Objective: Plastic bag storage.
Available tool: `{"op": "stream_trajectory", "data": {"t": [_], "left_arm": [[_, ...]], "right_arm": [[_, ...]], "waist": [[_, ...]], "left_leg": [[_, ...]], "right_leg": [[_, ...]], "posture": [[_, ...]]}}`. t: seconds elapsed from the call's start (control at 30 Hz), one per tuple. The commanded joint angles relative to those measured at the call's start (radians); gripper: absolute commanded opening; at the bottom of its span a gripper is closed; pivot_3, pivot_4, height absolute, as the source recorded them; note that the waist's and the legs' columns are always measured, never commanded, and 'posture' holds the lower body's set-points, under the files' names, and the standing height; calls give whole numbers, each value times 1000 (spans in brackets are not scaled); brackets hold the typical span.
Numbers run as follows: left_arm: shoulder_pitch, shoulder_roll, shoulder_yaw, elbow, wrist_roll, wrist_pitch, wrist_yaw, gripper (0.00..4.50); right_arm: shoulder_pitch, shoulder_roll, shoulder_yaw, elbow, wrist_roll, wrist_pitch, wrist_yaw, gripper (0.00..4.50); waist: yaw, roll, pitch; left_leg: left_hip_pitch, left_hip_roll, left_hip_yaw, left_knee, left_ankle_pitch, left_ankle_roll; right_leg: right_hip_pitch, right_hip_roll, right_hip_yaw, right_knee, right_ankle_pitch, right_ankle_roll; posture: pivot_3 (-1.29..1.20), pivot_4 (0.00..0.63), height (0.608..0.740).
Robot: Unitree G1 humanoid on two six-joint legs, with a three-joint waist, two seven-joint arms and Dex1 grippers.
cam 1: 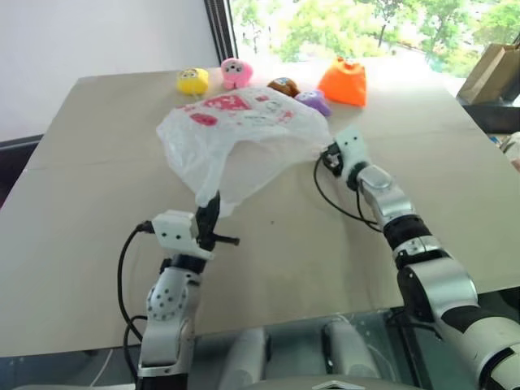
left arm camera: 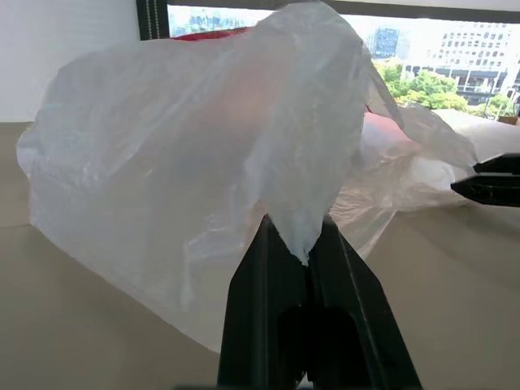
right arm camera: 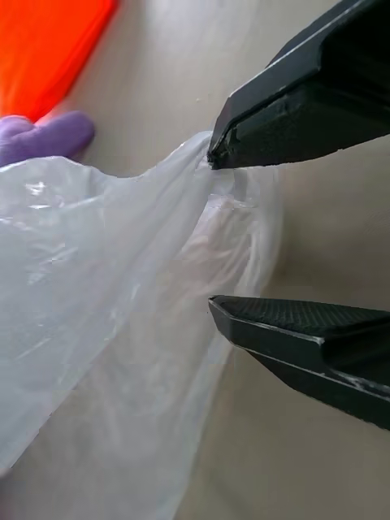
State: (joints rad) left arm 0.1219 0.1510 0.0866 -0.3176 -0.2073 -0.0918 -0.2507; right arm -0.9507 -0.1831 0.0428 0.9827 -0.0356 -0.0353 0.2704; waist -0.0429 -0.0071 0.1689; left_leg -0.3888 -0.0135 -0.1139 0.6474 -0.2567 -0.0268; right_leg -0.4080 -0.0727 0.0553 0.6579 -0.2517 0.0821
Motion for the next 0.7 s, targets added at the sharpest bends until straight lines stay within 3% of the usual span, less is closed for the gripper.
{"op": "stream_trajectory", "data": {"t": [0.03, 0.17, 0.27, 0.33, 0.53, 0.7], "left_arm": [[5, 3, 11, -26, 4, -10, 9, 0], [4, 1, 3, -28, 6, -8, 12, 0], [3, 1, 3, -27, 4, -8, 11, 0], [0, 1, 2, -22, 3, -9, 10, 0], [-24, 0, -3, -9, 6, -8, 10, 0], [-41, 7, 20, 0, 2, -12, 17, 0]], "right_arm": [[-67, -18, -38, 41, -1, -63, -65, 2464], [-85, -31, -48, 68, -12, -109, -110, 2464], [-79, -31, -52, 52, -1, -124, -75, 3301], [-79, -16, -56, 54, 10, -112, -45, 4311], [-99, 27, -79, 105, 39, -61, 15, 4429], [-101, 17, -108, 71, 72, -49, 63, 2102]], "waist": [[-1, 0, 0], [-2, 0, 0], [-2, 0, 0], [-3, 0, 0], [-3, 0, 0], [-2, 0, 0]], "left_leg": [[-1, 0, 0, 0, 0, 0], [-2, 1, 0, 0, 0, 0], [-2, 1, 0, 0, -2, 4], [-2, 1, 0, 0, -2, 4], [-1, 1, 0, 0, -2, 4], [-1, 0, 0, 1, -2, 4]], "right_leg": [[-1, 0, 0, 0, 0, 0], [-2, 1, 0, 2, 0, 0], [-2, 1, 0, 2, 0, 0], [-2, 1, 0, 2, 0, 0], [-2, 1, 0, 3, 0, 0], [-2, 1, 0, 3, 0, 0]], "posture": [[0, 150, 740], [0, 150, 740], [0, 150, 740], [0, 150, 740], [0, 150, 740], [0, 150, 740]]}}
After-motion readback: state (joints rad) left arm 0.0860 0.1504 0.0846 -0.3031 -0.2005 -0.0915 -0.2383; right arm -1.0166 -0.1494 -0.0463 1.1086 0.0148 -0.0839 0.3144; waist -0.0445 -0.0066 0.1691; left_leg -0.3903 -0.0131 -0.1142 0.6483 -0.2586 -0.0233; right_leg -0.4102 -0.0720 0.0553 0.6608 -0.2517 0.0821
